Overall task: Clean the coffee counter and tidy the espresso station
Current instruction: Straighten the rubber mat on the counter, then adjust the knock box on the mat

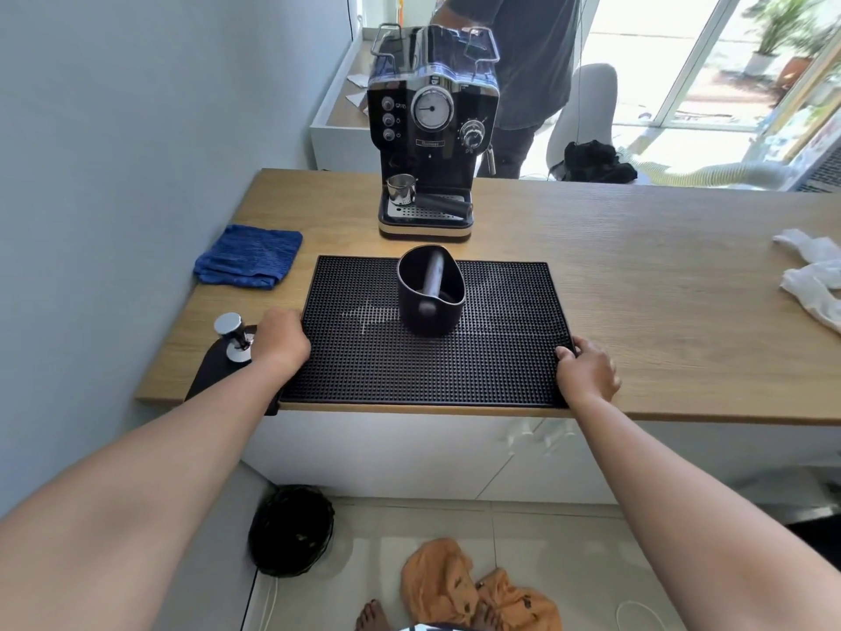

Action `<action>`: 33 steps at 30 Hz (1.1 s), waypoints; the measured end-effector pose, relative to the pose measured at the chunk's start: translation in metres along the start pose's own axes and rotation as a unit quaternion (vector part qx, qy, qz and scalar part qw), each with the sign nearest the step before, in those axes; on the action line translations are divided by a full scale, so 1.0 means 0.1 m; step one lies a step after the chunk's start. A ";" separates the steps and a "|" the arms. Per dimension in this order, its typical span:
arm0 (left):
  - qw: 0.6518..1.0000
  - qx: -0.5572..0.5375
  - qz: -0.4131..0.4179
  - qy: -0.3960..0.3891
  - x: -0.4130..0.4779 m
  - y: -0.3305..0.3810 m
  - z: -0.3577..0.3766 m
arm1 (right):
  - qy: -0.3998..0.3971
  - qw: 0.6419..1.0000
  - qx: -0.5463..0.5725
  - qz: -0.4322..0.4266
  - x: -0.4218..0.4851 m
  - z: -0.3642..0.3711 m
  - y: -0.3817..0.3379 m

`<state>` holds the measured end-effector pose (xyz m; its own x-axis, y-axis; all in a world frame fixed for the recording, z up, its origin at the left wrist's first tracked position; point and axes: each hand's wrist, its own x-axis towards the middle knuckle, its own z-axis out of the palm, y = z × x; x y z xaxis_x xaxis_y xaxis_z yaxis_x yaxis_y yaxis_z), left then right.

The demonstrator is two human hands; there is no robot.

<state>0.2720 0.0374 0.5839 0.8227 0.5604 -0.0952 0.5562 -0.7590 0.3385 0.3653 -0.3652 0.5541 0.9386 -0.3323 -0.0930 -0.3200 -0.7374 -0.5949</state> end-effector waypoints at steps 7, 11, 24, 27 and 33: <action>0.997 0.072 0.019 0.004 -0.10 0.11 0.14 | 0.032 0.998 -0.048 -0.010 -0.09 0.03 0.02; 0.994 0.105 0.023 -0.005 -0.08 0.11 0.15 | 0.042 0.995 -0.091 -0.029 -0.13 0.05 0.02; 0.877 -0.475 -0.046 -0.056 -0.52 1.04 0.14 | -0.011 0.992 0.070 -0.106 -0.24 0.16 -0.86; 0.815 -0.564 -0.075 -0.112 -0.70 1.25 0.18 | -0.064 0.979 0.143 -0.129 -0.26 0.21 -1.27; 0.789 -0.594 -0.104 -0.116 -0.75 1.47 0.21 | -0.169 0.962 0.160 -0.141 -0.14 0.32 -1.90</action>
<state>0.2946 -0.1226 0.6214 0.8047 0.4506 -0.3864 0.2928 0.2649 0.9187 0.4167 -0.2019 0.6430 0.9880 0.1048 -0.1135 -0.0404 -0.5336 -0.8448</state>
